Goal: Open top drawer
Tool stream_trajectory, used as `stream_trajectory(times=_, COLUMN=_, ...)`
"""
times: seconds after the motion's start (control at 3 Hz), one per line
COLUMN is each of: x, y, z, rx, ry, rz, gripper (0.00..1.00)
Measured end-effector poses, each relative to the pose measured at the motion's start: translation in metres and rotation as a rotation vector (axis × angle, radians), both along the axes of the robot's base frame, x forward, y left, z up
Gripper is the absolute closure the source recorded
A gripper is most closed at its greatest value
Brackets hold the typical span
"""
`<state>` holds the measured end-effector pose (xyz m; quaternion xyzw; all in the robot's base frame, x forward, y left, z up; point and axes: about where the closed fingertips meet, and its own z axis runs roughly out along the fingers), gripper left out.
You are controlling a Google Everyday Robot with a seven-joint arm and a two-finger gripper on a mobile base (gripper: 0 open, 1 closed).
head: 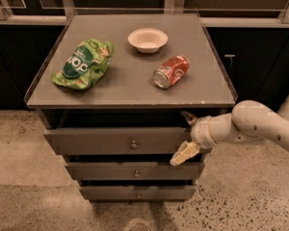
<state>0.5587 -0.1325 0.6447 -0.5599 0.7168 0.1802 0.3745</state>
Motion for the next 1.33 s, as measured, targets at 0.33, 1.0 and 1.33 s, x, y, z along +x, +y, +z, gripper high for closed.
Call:
stream_trajectory(times=0.33, x=-0.017, y=-0.001, z=0.001, rx=-0.048, ry=0.075, rz=0.035, gripper=0.0)
stream_trajectory(times=1.0, x=-0.055, y=-0.009, z=0.003, rx=-0.097, ry=0.227, rz=0.068, gripper=0.0)
stream_trajectory(times=1.33, x=-0.078, y=-0.019, z=0.005, rx=-0.085, ry=0.303, rz=0.039, gripper=0.0)
